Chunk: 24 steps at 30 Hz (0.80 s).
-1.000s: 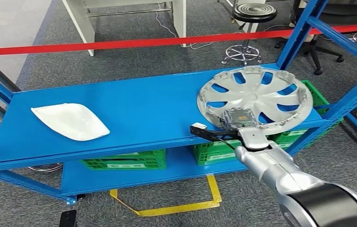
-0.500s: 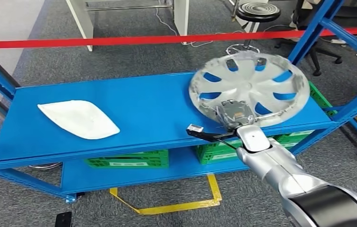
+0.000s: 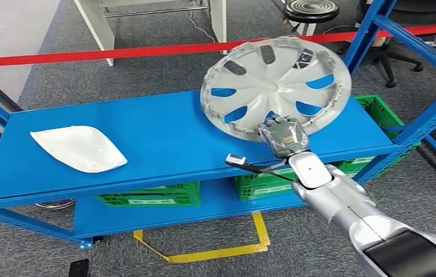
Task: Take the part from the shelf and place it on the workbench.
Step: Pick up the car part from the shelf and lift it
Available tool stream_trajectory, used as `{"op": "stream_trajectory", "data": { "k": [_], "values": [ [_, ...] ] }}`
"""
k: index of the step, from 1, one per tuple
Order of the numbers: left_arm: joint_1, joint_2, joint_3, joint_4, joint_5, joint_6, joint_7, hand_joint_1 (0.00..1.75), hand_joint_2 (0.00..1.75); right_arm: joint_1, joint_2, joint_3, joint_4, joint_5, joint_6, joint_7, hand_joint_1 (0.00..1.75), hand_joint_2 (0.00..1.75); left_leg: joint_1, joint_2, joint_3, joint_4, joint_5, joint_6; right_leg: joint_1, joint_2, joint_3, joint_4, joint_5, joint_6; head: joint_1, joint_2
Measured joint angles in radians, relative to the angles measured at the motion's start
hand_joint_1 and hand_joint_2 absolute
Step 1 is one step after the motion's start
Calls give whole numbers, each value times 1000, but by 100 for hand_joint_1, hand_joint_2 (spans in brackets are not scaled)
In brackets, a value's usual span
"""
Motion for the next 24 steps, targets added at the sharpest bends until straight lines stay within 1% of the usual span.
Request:
{"op": "stream_trajectory", "data": {
  "k": [1, 2, 3, 4, 5, 6, 7, 8, 9, 11, 12, 13, 14, 15, 16, 17, 18, 19, 20, 21, 22, 23, 24],
  "values": [
    [1, 0, 2, 0, 2, -5, -8, 0, 0, 3, -10, 22, -18, 0, 0, 20, 175, 175, 0, 0, -29, 60, -20, 1, 2, 0, 0, 0, -1, -1, 0, 0],
    [3, 0, 4, 0, 5, -12, -21, 0, 0, 7, -23, 47, -40, 0, 0, 42, 175, 175, -1, 0, -45, 91, -22, 3, 4, 0, 1, 0, -1, -2, 0, 0],
    [5, 0, 6, 0, 8, -19, -37, 0, 0, 12, -36, 72, -66, 0, 0, 65, 175, 175, -2, 0, -44, 85, -5, 8, 7, 0, 3, 0, -2, -3, 0, 0],
    [6, 0, 8, 0, 11, -24, -54, 0, 0, 16, -51, 98, -95, 0, 0, 89, 175, 175, -4, 0, -27, 41, 29, 15, 9, 1, 4, 0, -2, -4, 0, 0],
    [6, 1, 10, 0, 13, -26, -68, 0, 0, 20, -66, 122, -126, 0, 0, 114, 175, 175, -9, 0, 2, -26, 69, 25, 11, 1, 6, 0, -3, -4, 0, 0],
    [6, 2, 13, 0, 14, -27, -78, 0, 0, 22, -81, 146, -157, 0, 0, 141, 175, 175, -14, 0, 30, -91, 98, 35, 13, 2, 6, 1, -4, -3, 1, 0],
    [6, 3, 16, 0, 14, -28, -84, 0, 0, 25, -98, 172, -189, -1, -1, 172, 175, 175, -18, 1, 52, -144, 115, 44, 14, 3, 4, 2, -4, -1, 1, 0],
    [6, 4, 19, 0, 14, -28, -87, 0, 0, 26, -117, 201, -224, 0, -1, 205, 175, 175, -23, 1, 64, -175, 119, 49, 14, 3, 1, 2, -4, 2, 1, 0],
    [6, 4, 20, 0, 12, -29, -89, 0, 0, 28, -137, 232, -258, 0, -2, 238, 175, 175, -25, 1, 68, -186, 114, 50, 14, 3, -1, 2, -3, 6, 1, 0],
    [7, 3, 22, 0, 10, -29, -89, 0, 0, 28, -177, 293, -323, 1, -4, 297, 175, 175, -22, 1, 72, -200, 115, 51, 13, 2, -6, 2, -6, 15, 2, 0],
    [8, 3, 22, 0, 10, -27, -89, 0, 0, 26, -194, 319, -351, 1, -5, 322, 175, 175, -19, 1, 75, -207, 118, 52, 13, 1, -12, 13, -17, 20, 3, 0],
    [7, 3, 23, 0, 10, -23, -89, 0, 0, 22, -210, 343, -376, 1, -6, 346, 175, 175, -16, 2, 77, -212, 121, 54, 12, 1, -27, 42, -37, 25, 5, 0],
    [6, 3, 25, 0, 11, -20, -90, 0, 0, 18, -225, 368, -398, 0, -6, 369, 175, 175, -14, 2, 79, -214, 123, 55, 10, 1, -50, 93, -67, 29, 6, 0],
    [5, 3, 26, 0, 12, -17, -90, 0, 0, 13, -240, 394, -420, 0, -7, 392, 175, 175, -14, 2, 78, -214, 123, 56, 9, 1, -80, 159, -100, 33, 7, 0],
    [5, 2, 27, 0, 12, -14, -90, 0, 0, 8, -254, 420, -442, 0, -7, 415, 175, 175, -14, 2, 78, -214, 123, 57, 8, 1, -108, 223, -125, 37, 7, 0],
    [6, 2, 27, 0, 12, -11, -88, 0, 0, 2, -270, 446, -465, 0, -8, 436, 175, 175, -13, 2, 78, -213, 122, 57, 6, 1, -127, 264, -134, 41, 7, 0],
    [6, 1, 28, 0, 11, -8, -86, 0, 0, -6, -287, 468, -489, 0, -9, 454, 175, 175, -12, 1, 79, -212, 121, 56, 4, 0, -129, 270, -125, 44, 7, 0],
    [6, 0, 28, 0, 10, -4, -84, 0, 0, -17, -303, 485, -513, -1, -9, 467, 175, 175, -10, 1, 79, -210, 120, 54, 1, 0, -112, 235, -97, 48, 7, 0],
    [6, -1, 29, 0, 8, -1, -82, 0, 0, -29, -318, 498, -538, -1, -9, 476, 175, 175, -8, 0, 79, -207, 118, 51, -3, -2, -79, 170, -59, 52, 7, 0],
    [6, -1, 29, 0, 5, 2, -79, 0, 0, -40, -330, 507, -559, -1, -10, 481, 175, 175, -8, -1, 78, -203, 115, 45, -3, -3, -42, 103, -33, 55, 8, 0],
    [6, -1, 29, 0, 0, 4, -74, 0, 0, -49, -339, 515, -579, -1, -10, 483, 175, 175, -8, -1, 76, -196, 114, 40, -4, -3, -13, 49, -16, 54, 8, 0],
    [6, -1, 29, 0, -4, 5, -68, 0, 0, -54, -347, 521, -598, -1, -12, 484, 175, 175, -10, -1, 73, -191, 114, 35, -4, -3, 4, 18, -11, 51, 8, 0],
    [6, 0, 29, 0, -8, 6, -61, 0, 0, -56, -352, 528, -615, -1, -13, 485, 175, 175, -11, -2, 71, -189, 116, 31, -1, -1, 9, 12, -16, 47, 7, 0]
  ]
}}
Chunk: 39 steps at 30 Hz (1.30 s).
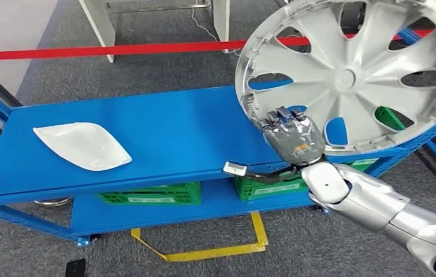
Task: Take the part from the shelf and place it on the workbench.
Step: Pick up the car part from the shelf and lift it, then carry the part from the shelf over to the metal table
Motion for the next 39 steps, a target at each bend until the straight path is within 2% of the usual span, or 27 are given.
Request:
{"op": "stream_trajectory", "data": {
  "k": [2, 4, 7, 8, 9, 10, 12, 14, 17, 18, 19, 20, 22, 23, 24, 25, 26, 27, 29, 30, 32, 33, 34, 35, 37, 38, 39],
  "values": [
    [0, 0, 0, 0, -3, 0, 10, 0, 0, 2, -8, 13, -30, 0, -1, 1, 175, 175, 1, 0, -2, 4, -2, -7, -1, 1, -3, 1, 3, -13, 0, 0],
    [0, 0, 0, 0, -4, -2, 17, 0, 0, 4, -12, 25, -47, 0, -1, 1, 175, 175, 2, 2, -13, 39, -36, -15, -3, -1, -5, -1, 8, -27, -2, 0],
    [-1, 0, 0, 0, -10, -4, 29, 0, 0, 9, -14, 45, -55, 0, -1, 1, 175, 175, 3, 3, -70, 209, -140, -22, -1, -2, -14, -2, 16, -43, -5, 0],
    [-1, -1, 0, 0, -12, -4, 32, 0, 0, 12, -14, 52, -55, 0, -1, 0, 175, 175, 3, 3, -82, 255, -160, -21, 2, -3, -18, -2, 19, -45, -4, 0],
    [0, -1, 0, 0, -15, -3, 34, 0, 0, 15, -14, 58, -55, 0, -1, -2, 175, 175, 2, 3, -80, 269, -162, -18, 5, -3, -22, -2, 23, -47, -4, 0],
    [0, -1, 0, 0, -21, -3, 35, 0, 0, 19, -14, 63, -55, 0, -1, -7, 175, 175, 1, 3, -59, 245, -146, -12, 8, -3, -26, -2, 27, -47, -4, 0],
    [-2, 0, 2, 0, -34, -3, 41, 0, 0, 24, -14, 67, -55, -1, -1, -25, 175, 175, -6, 3, 20, 116, -98, 8, 13, -4, -32, -2, 36, -47, -4, 0],
    [-5, 1, 3, 0, -42, -2, 48, 0, 0, 28, -14, 66, -55, -1, -1, -45, 175, 175, -14, 3, 77, 12, -72, 20, 14, -6, -37, -2, 45, -41, -3, 0],
    [-5, -1, 4, 0, -46, -1, 52, 0, 0, 41, -14, 64, -54, -1, -1, -68, 175, 175, -19, 2, 77, -16, -55, 22, 10, -8, -44, -8, 62, -23, -4, 0],
    [-5, -2, 4, 0, -47, -1, 52, 0, 0, 45, -14, 63, -54, -1, -1, -73, 175, 175, -17, 3, 73, -22, -44, 25, 9, -8, -50, -7, 57, -18, -3, 0],
    [-5, -3, 4, 0, -47, -1, 52, 0, 0, 48, -15, 62, -54, -1, -1, -79, 175, 175, -14, 4, 67, -29, -32, 30, 9, -7, -60, 8, 36, -13, -2, 0],
    [-6, -4, 4, 0, -48, -1, 52, 0, 0, 51, -15, 59, -54, -1, -1, -86, 175, 175, -11, 6, 59, -34, -20, 33, 8, -6, -74, 43, -1, -9, -1, 0],
    [-6, -5, 4, 0, -49, -2, 52, 0, 0, 57, -14, 54, -53, -1, -1, -105, 175, 175, -10, 7, 35, -34, -2, 37, 5, -6, -110, 164, -90, 0, 0, 0],
    [-6, -6, 5, 0, -49, -4, 52, 0, 0, 62, -14, 53, -52, -1, -1, -113, 175, 175, -10, 7, 22, -34, 7, 36, 3, -6, -120, 222, -116, 4, 0, 0],
    [-6, -7, 5, 0, -50, -5, 52, 0, 0, 66, -14, 52, -51, -1, -1, -118, 175, 175, -9, 7, 10, -33, 16, 34, 2, -6, -117, 253, -123, 8, -1, 0],
    [-5, -7, 5, 0, -51, -7, 52, 0, 0, 70, -14, 51, -51, -1, -1, -122, 175, 175, -8, 7, -2, -32, 24, 32, 1, -6, -98, 249, -111, 11, 0, 0],
    [-5, -8, 5, 0, -51, -8, 52, 0, 0, 73, -14, 49, -51, -1, -1, -125, 175, 175, -6, 7, -12, -29, 32, 28, -1, -6, -59, 206, -87, 14, -1, 0],
    [-6, -8, 5, 0, -51, -9, 52, 0, 0, 76, -14, 45, -51, -2, -1, -131, 175, 175, -5, 7, -22, -26, 38, 24, -3, -6, -9, 137, -69, 16, 0, 0],
    [-6, -8, 6, 0, -52, -13, 51, 0, 0, 89, -13, 24, -60, -2, -1, -163, 175, 175, -5, 6, -38, -18, 50, 12, -2, -5, 79, 10, -60, 15, -1, 0],
    [-6, -8, 6, 0, -54, -14, 51, 0, 0, 102, -12, 6, -71, -2, -1, -190, 175, 175, -6, 6, -42, -16, 57, 7, 0, -4, 99, -22, -66, 12, -1, 0],
    [-5, -8, 7, 0, -56, -16, 51, 0, 0, 137, -8, -37, -98, -1, -1, -241, 175, 175, -6, 5, -47, -16, 70, -3, 3, -4, 99, -31, -62, -3, -1, 0],
    [-4, -8, 8, 0, -56, -16, 51, 0, 0, 151, -6, -56, -111, -1, -1, -258, 175, 175, -5, 4, -51, -14, 66, -9, 2, -5, 93, -31, -56, -13, -1, 0],
    [-3, -8, 9, 0, -57, -16, 51, 0, 0, 162, -4, -74, -123, -1, -1, -267, 175, 175, -4, 4, -58, 2, 45, -15, 1, -6, 85, -31, -47, -25, -3, 0],
    [-3, -7, 10, 0, -57, -16, 51, 0, 0, 170, -1, -89, -133, -1, -1, -273, 175, 175, -4, 4, -69, 38, 8, -21, -1, -8, 76, -33, -38, -36, -5, 0],
    [-4, -7, 12, 0, -57, -16, 51, 0, 0, 186, 3, -115, -148, -1, -1, -294, 175, 175, -2, 5, -97, 156, -89, -28, 0, -9, 57, -32, -21, -46, -8, 0],
    [-4, -7, 13, 0, -58, -16, 51, 0, 0, 197, 6, -132, -154, -1, -1, -316, 175, 175, -1, 5, -108, 221, -125, -30, 1, -10, 47, -31, -13, -47, -8, 0],
    [-4, -7, 14, 0, -58, -16, 51, 0, 0, 210, 9, -150, -160, -2, -1, -342, 175, 175, -1, 5, -110, 267, -142, -30, 2, -10, 36, -31, -5, -48, -8, 0]
  ]
}}
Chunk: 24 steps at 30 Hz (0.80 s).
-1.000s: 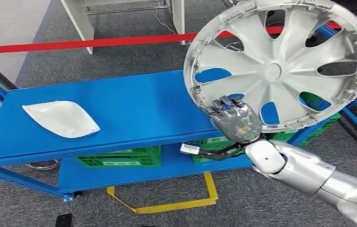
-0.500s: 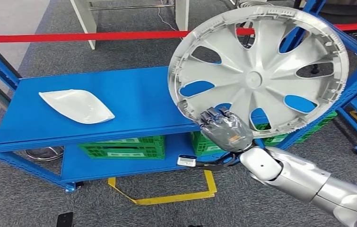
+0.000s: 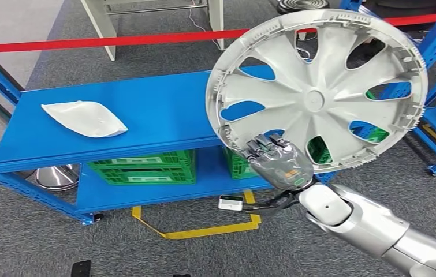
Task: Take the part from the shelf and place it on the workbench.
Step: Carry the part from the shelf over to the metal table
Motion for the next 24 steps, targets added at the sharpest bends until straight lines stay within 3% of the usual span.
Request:
{"op": "stream_trajectory", "data": {
  "k": [1, 2, 4, 6, 7, 9, 10, 12, 14, 15, 16, 17, 19, 21, 22, 24],
  "values": [
    [0, 0, 1, 0, 0, 0, 0, 0, 0, 15, 5, -22, -7, 0, 0, -28, 175, 175, 0, 0, 11, 21, 0, 1, 2, 0, -12, 1, 9, 0, 0, 0],
    [-1, 0, 1, 0, -1, 0, 0, 0, 0, 28, 10, -41, -14, 1, 0, -49, 175, 175, 0, 0, 38, 0, 19, 5, 3, 0, -23, 2, 16, 1, 0, 0],
    [-5, 0, 2, 0, -3, 0, 0, 0, 0, 46, 17, -75, -27, 1, 0, -78, 175, 175, -2, 0, 129, -128, 65, 17, 6, 1, -42, 3, 31, 4, -1, 0],
    [-9, 0, 3, 0, -5, 0, 0, 0, 0, 57, 20, -104, -36, 0, 0, -102, 175, 175, -6, -1, 207, -258, 73, 28, 9, -1, -55, 3, 46, 13, 0, 0],
    [-10, 1, 3, 0, -6, 0, 0, 0, 0, 63, 22, -121, -40, 0, 0, -113, 175, 175, -10, -2, 222, -292, 68, 32, 8, -3, -60, 1, 54, 19, 1, 0],
    [-10, 0, 4, 0, -7, 0, 0, 0, 0, 79, 30, -156, -45, 0, 0, -133, 175, 175, -13, -1, 221, -311, 77, 40, 5, -5, -69, -3, 70, 32, 0, 0],
    [-9, -1, 5, 0, -7, 0, 0, 0, 0, 87, 33, -171, -46, 0, 0, -143, 175, 175, -12, 0, 215, -316, 87, 45, 4, -4, -76, 0, 63, 37, 1, 0],
    [-8, -1, 6, 0, -6, 0, 0, 0, 0, 100, 36, -193, -47, 0, 0, -161, 175, 175, -9, 4, 200, -324, 107, 57, 2, 0, -100, 55, 2, 46, 3, 0],
    [-9, -1, 6, 0, -6, 0, -1, 0, 0, 111, 40, -208, -47, 1, 0, -174, 175, 175, -11, 5, 178, -321, 123, 64, 1, 2, -132, 180, -87, 52, 4, 0],
    [-9, -1, 6, 0, -6, -1, -1, 0, 0, 117, 43, -214, -47, 1, 0, -178, 175, 175, -12, 5, 166, -319, 132, 65, 1, 2, -143, 240, -112, 54, 4, 0],
    [-9, -1, 6, 0, -6, -2, -1, 0, 0, 122, 46, -219, -47, 1, 0, -181, 175, 175, -12, 4, 153, -316, 140, 65, 1, 2, -141, 274, -115, 56, 4, 0],
    [-9, -1, 6, 0, -5, -2, -1, 0, 0, 125, 50, -223, -46, 1, 0, -182, 175, 175, -13, 4, 140, -313, 148, 64, 1, 2, -123, 273, -98, 56, 4, 0],
    [-9, -2, 6, 0, -1, -2, -1, 0, 0, 128, 58, -230, -44, 0, 0, -185, 175, 175, -12, 3, 118, -305, 161, 59, 1, 5, -41, 171, -48, 53, 4, 0],
    [-10, -3, 6, 0, 2, -2, -1, 0, 0, 129, 68, -241, -40, -1, 0, -205, 175, 175, -13, 0, 99, -298, 171, 49, 1, 21, 51, 38, -45, 48, 4, 0],
    [-11, -3, 6, 0, 4, -5, -1, 0, 0, 131, 73, -250, -37, 0, 0, -222, 175, 175, -14, -3, 92, -296, 177, 44, 2, 28, 74, 0, -57, 46, 4, 0],
    [-11, -3, 8, 0, 13, -16, -2, 0, 0, 139, 85, -268, -27, 0, 0, -259, 175, 175, -15, -9, 83, -295, 191, 33, 3, 26, 79, -21, -62, 36, 4, 0]
  ]
}}
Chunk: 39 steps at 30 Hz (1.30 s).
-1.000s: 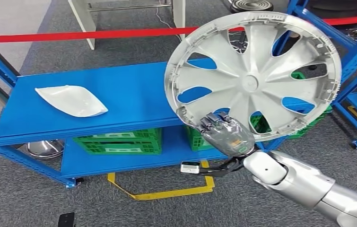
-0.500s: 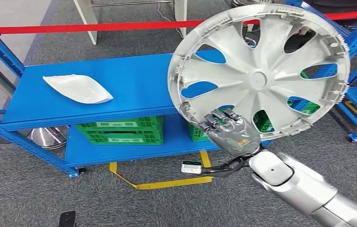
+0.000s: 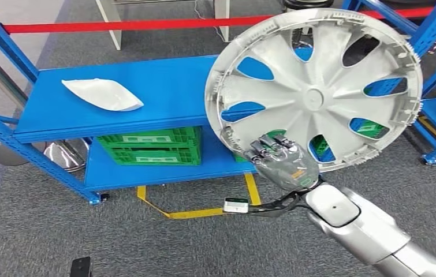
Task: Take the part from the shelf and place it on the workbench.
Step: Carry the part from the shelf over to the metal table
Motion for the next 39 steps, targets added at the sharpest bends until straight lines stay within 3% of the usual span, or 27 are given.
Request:
{"op": "stream_trajectory", "data": {
  "k": [2, 3, 5, 7, 8, 9, 10, 12, 14, 16, 18, 20, 22, 23, 24, 25, 27, 29, 31, 33, 35, 37, 38, 39],
  "values": [
    [2, 2, 4, 0, 8, -14, 0, 0, 0, 6, 13, -15, 13, 1, 0, -25, 175, 175, 1, -5, -12, 19, -16, -13, -3, -16, -9, -1, 11, -18, -2, 0],
    [3, 3, 6, 0, 9, -17, 0, 0, 0, 7, 20, -22, 19, 1, 0, -32, 175, 175, 3, -5, -25, 53, -46, -20, -6, -24, -14, -3, 17, -27, -5, 0],
    [4, 3, 7, 0, 9, -15, 0, 0, 0, 8, 31, -33, 31, 0, 0, -41, 175, 175, 9, -2, -62, 171, -127, -34, -5, -41, -24, -2, 26, -36, -9, 0],
    [5, 3, 8, 0, 8, -11, 0, 0, 0, 8, 39, -42, 44, 0, 0, -47, 175, 175, 14, 0, -81, 268, -166, -42, -3, -60, -34, 1, 33, -37, -9, 0],
    [6, 3, 9, 0, 7, -9, 0, 0, 0, 7, 44, -45, 50, 0, 0, -50, 175, 175, 16, 1, -70, 270, -157, -43, -3, -70, -39, 4, 35, -36, -10, 0],
    [7, 3, 10, 0, 7, -9, 0, 0, 0, 7, 48, -47, 56, 0, 0, -52, 175, 175, 17, 6, -40, 232, -133, -43, -2, -79, -44, 7, 36, -36, -10, 0],
    [8, 3, 11, 0, 7, -8, 1, 0, 0, 6, 53, -49, 62, 0, 0, -55, 175, 175, 16, 18, 1, 165, -106, -40, -2, -88, -47, 10, 36, -34, -10, 0],
    [7, 3, 13, 0, 6, -6, 2, 0, 0, 3, 62, -50, 72, 0, 0, -59, 175, 175, 7, 52, 72, 43, -79, -27, 2, -106, -53, 14, 38, -30, -9, 0],
    [7, 3, 15, 0, 3, -4, 5, 0, 0, -1, 67, -50, 82, 0, 0, -60, 175, 175, -3, 64, 87, 2, -80, -13, 5, -125, -56, 14, 43, -21, -9, 0],
    [10, 3, 16, 0, 1, 0, 10, 0, 0, -4, 71, -49, 89, 0, 0, -59, 175, 175, -1, 47, 81, -9, -70, 2, 4, -137, -59, 13, 43, -11, -9, 0],
    [11, 3, 17, 0, 0, 4, 14, 0, 0, -11, 74, -49, 96, 0, 0, -58, 175, 175, 5, 30, 77, -21, -56, 17, 2, -102, -79, 48, 13, -3, -6, 0],
    [10, 3, 18, 0, 0, 7, 17, 0, 0, -15, 75, -49, 103, 0, 0, -58, 175, 175, 7, 12, 71, -26, -46, 26, 0, -45, -130, 163, -50, 2, -2, 0],
    [10, 2, 18, 0, -2, 9, 18, 0, 0, -13, 75, -46, 111, 0, 0, -58, 175, 175, 6, -10, 63, -25, -40, 29, -1, -25, -183, 287, -93, 5, -1, 0],
    [11, 2, 18, 0, -3, 10, 18, 0, 0, -11, 75, -43, 115, 0, 0, -57, 175, 175, 6, -23, 61, -24, -37, 28, -2, -22, -190, 305, -89, 6, -1, 0],
    [12, 2, 18, 0, -4, 10, 17, 0, 0, -9, 75, -41, 117, 1, 0, -55, 175, 175, 6, -36, 58, -23, -35, 26, -2, -20, -177, 281, -65, 6, -1, 0],
    [12, 2, 19, 0, -6, 10, 17, 0, 0, -7, 74, -39, 119, 0, 0, -49, 175, 175, 7, -49, 57, -20, -33, 24, -4, -12, -146, 221, -30, 6, -1, 0],
    [12, 2, 19, 0, -11, 12, 17, 0, 0, -1, 67, -38, 117, 0, 0, -29, 175, 175, 6, -73, 48, -9, -31, 18, -12, 36, -75, 83, 22, 5, -2, 0],
    [12, 1, 19, 0, -16, 13, 17, 0, 0, 9, 58, -33, 109, 0, 0, -9, 175, 175, 6, -95, 29, 0, -25, 6, -15, 67, -46, 24, 28, 1, -2, 0],
    [16, 1, 19, 0, -20, 14, 17, 0, 0, 21, 53, -26, 100, 0, 0, 1, 175, 175, 9, -110, 15, 3, -18, -9, -14, 49, -48, 21, 30, -7, -2, 0],
    [20, 1, 19, 0, -21, 15, 17, 0, 0, 31, 50, -23, 92, 0, 0, 9, 175, 175, 8, -75, -1, 33, -39, -20, -17, 24, -49, 17, 36, -18, -8, 0],
    [18, 0, 19, 0, -23, 15, 16, 0, 0, 40, 45, -23, 82, 0, 0, 25, 175, 175, 10, -18, -44, 140, -103, -31, -16, -5, -49, 15, 39, -26, -15, 0],
    [16, -1, 19, 0, -27, 15, 15, 0, 0, 50, 35, -18, 76, 0, 0, 46, 175, 175, 17, 1, -91, 266, -159, -38, -14, -38, -51, 16, 39, -27, -17, 0],
    [16, -1, 19, 0, -28, 15, 15, 0, 0, 53, 32, -15, 76, 0, 0, 53, 175, 175, 20, 3, -96, 291, -164, -41, -14, -53, -51, 16, 39, -27, -17, 0],
    [17, -1, 19, 0, -29, 15, 15, 0, 0, 56, 30, -11, 75, 1, 0, 58, 175, 175, 22, 5, -82, 276, -151, -42, -14, -67, -51, 16, 39, -27, -17, 0]
  ]
}}
